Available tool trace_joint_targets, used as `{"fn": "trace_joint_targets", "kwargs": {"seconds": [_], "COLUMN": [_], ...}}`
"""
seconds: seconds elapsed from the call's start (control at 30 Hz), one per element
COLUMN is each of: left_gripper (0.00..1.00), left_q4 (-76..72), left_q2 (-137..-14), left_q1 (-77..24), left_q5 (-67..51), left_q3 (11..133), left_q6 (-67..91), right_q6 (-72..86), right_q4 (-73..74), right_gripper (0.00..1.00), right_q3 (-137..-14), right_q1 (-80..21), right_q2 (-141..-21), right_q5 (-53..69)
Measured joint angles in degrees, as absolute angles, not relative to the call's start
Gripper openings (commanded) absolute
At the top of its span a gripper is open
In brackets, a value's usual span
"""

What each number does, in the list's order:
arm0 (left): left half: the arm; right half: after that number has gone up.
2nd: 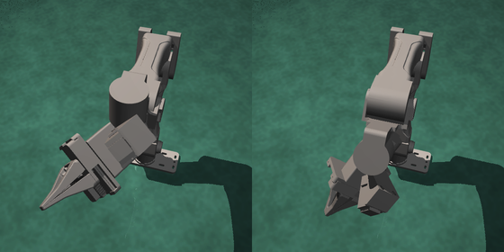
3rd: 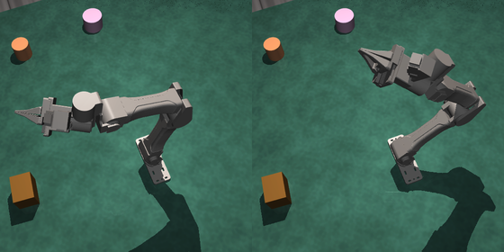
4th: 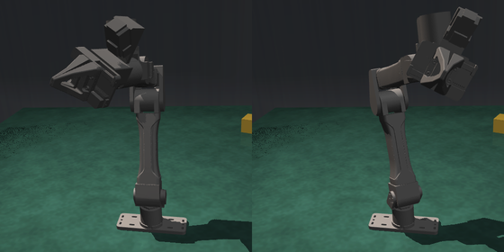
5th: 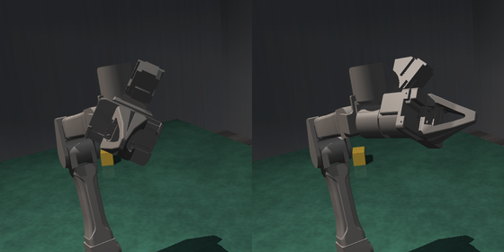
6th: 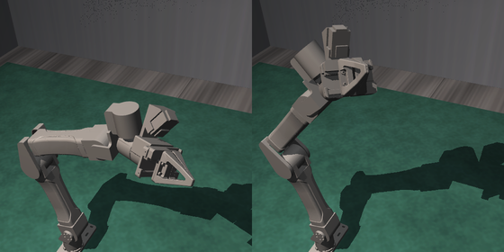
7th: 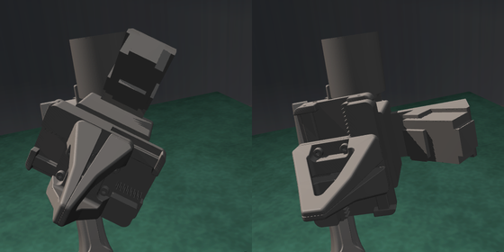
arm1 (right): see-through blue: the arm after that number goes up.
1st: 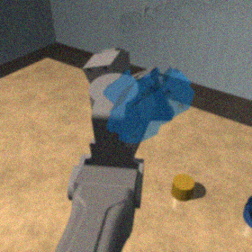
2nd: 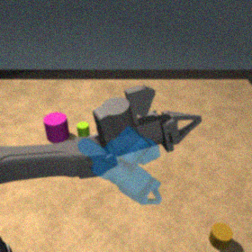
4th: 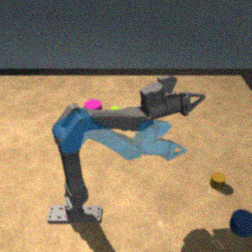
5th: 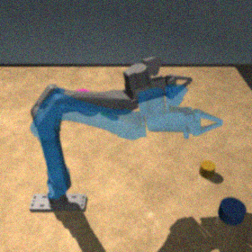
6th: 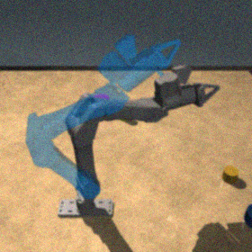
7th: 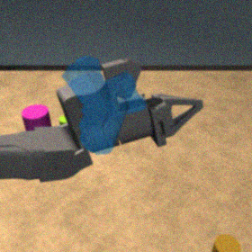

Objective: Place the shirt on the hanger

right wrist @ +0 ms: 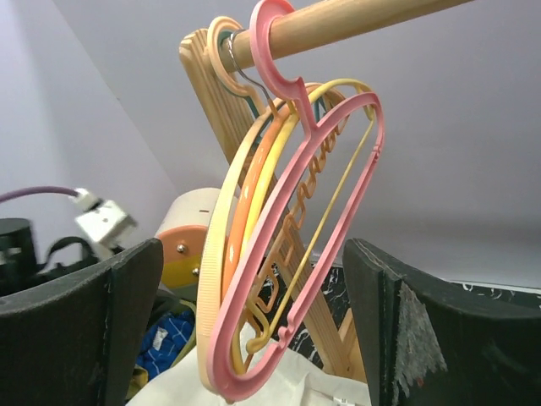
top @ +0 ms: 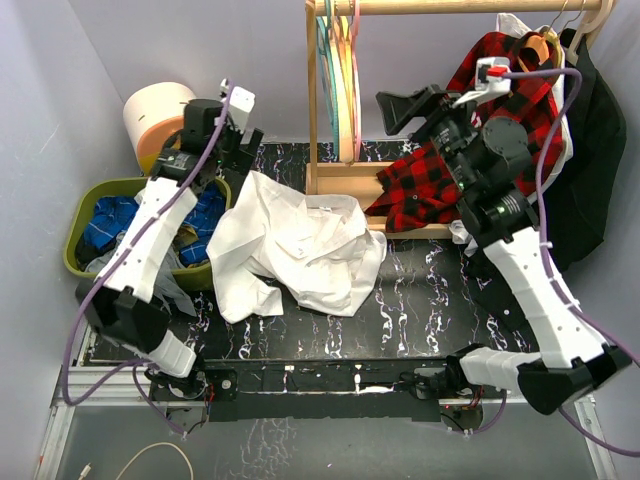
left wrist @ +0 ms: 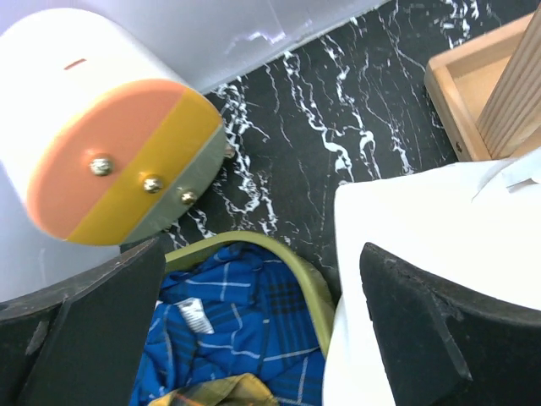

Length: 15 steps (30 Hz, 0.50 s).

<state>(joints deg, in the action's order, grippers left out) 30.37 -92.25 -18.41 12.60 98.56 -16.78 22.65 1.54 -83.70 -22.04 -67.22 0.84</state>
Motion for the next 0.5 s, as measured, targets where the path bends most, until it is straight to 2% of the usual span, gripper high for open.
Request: {"fn": "trace_joint_targets", "kwargs": {"seconds": [0.1,0.33,0.5], "left_gripper": [0.97,0.97,0.97], "left_q4": [30.5,33.3,35.7], "left_q2": [-87.4,-82.3,-80.8], "left_q1": [-16.5,-4.6,-2.0], "left_q5": [11.0,2.2,-2.2], "left_q3": [97.6,94.5,93.7], "left_q6": [-17.7,-17.5,-17.4], "right_q6": [23.3,25.2,25.5], "right_q4": [3.0,7.1,9.6], "right_gripper": [0.89,0.89,0.88], "right_q3": [-87.0,-90.4,-95.2], "right_q1": [-22.1,-22.5,-24.2], "right_q2": [-71.2,-78.1,-81.2], "right_q5": [1.8,3.2,3.0]}}
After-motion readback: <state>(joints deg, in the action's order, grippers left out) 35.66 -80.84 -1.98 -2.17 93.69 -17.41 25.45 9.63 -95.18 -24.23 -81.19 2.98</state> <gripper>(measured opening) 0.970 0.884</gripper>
